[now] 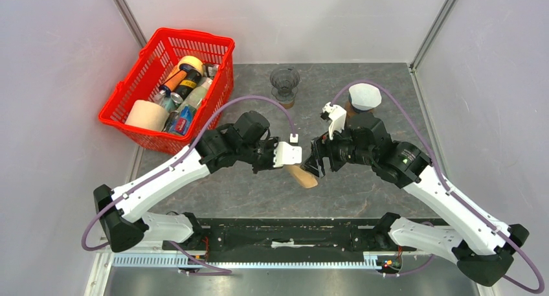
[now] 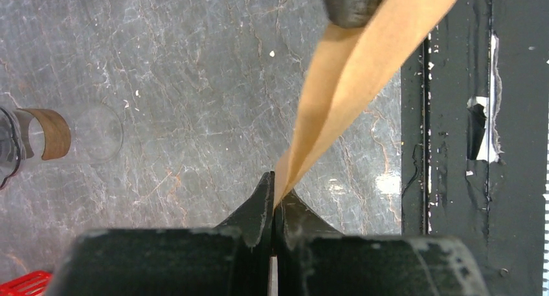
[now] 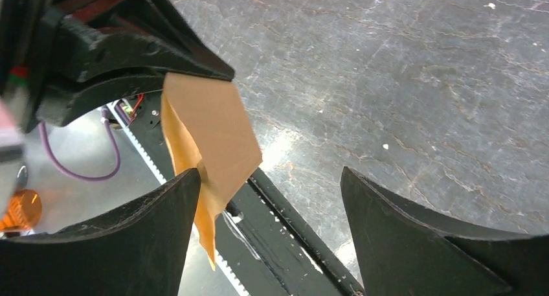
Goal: Place the coffee filter in the dripper
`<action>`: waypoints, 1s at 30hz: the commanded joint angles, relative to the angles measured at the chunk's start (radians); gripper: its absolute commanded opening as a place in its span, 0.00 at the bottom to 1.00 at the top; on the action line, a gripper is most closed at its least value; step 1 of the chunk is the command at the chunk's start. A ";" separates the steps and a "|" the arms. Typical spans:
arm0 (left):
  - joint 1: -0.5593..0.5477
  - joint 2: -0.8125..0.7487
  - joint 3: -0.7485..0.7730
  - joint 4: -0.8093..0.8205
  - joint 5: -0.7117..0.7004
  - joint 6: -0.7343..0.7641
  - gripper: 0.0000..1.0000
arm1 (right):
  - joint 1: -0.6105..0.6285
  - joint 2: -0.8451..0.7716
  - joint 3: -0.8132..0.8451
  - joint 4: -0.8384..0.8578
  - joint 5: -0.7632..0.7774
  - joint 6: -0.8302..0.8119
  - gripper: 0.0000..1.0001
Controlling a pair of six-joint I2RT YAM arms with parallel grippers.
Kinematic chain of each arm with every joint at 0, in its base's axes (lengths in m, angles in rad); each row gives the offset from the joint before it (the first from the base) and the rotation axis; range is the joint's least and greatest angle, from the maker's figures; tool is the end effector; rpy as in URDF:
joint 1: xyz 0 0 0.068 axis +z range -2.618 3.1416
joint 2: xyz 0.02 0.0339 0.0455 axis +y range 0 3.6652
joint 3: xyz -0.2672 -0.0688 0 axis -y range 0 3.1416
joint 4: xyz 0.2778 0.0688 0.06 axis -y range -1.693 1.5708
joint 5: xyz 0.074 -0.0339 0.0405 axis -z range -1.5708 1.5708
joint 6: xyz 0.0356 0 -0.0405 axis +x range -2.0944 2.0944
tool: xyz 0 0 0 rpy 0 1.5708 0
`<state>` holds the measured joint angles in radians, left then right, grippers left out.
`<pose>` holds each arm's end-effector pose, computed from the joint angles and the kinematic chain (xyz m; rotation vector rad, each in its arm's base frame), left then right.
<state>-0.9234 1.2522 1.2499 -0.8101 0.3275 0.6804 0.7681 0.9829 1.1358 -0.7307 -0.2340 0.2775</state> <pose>0.1648 -0.2369 0.3484 1.8200 1.5428 -0.5055 0.1584 0.1645 0.3781 -0.6862 2.1503 0.8387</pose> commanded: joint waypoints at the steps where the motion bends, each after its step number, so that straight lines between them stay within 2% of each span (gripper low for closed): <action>1: -0.005 0.031 0.045 0.008 -0.037 -0.043 0.02 | 0.001 -0.021 0.005 0.043 -0.089 0.001 0.87; 7: -0.006 0.055 0.061 -0.001 -0.044 -0.052 0.02 | 0.000 -0.025 0.007 0.031 -0.099 0.010 0.88; 14: -0.006 0.036 0.053 -0.003 -0.022 -0.041 0.02 | 0.000 -0.012 0.010 -0.003 0.013 0.007 0.87; 21: -0.006 0.031 0.045 -0.003 -0.012 -0.028 0.02 | 0.000 -0.064 0.021 0.075 0.079 0.055 0.96; 30: -0.006 0.024 0.043 -0.003 -0.007 -0.022 0.02 | 0.000 -0.067 0.014 0.080 0.154 0.059 0.97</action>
<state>-0.9234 1.3079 1.2667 -0.8146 0.2947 0.6594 0.7681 0.9024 1.1358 -0.6746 -0.1390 0.3405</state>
